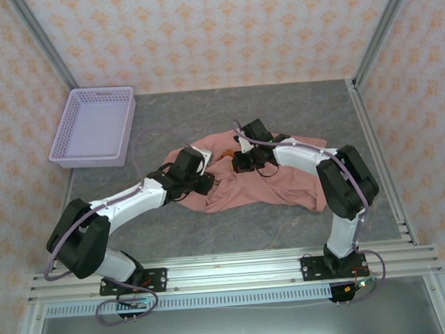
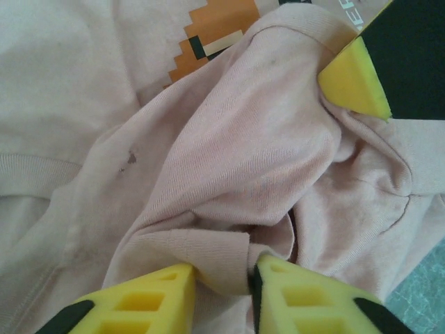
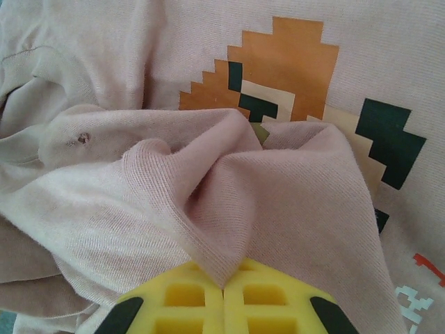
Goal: Fold the inside-out t-shirt
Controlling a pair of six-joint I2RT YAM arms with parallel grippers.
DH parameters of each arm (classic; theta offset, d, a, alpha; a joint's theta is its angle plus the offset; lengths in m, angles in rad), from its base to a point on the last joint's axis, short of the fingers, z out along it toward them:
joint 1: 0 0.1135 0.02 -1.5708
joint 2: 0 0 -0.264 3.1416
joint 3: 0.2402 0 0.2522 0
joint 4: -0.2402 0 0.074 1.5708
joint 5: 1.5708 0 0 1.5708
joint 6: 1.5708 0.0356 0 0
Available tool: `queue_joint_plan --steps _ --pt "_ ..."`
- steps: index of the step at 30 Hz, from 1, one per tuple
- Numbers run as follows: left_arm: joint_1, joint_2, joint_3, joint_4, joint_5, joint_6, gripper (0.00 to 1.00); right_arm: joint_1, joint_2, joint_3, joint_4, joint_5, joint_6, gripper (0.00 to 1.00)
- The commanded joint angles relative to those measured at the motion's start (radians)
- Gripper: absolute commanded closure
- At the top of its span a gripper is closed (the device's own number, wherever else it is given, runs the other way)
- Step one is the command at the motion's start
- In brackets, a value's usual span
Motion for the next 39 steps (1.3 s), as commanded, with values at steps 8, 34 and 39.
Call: queue_joint_plan --steps 8,34,39 --pt "0.005 -0.111 0.006 -0.029 -0.006 -0.016 1.0 -0.017 -0.078 0.012 -0.04 0.108 -0.038 1.0" --pt "0.056 -0.449 -0.119 -0.053 0.142 -0.129 1.0 0.149 -0.333 -0.149 0.042 0.224 -0.145 0.55" --pt "0.056 -0.435 -0.113 -0.053 0.146 -0.122 1.0 0.18 -0.221 -0.123 0.098 0.18 -0.075 0.6"
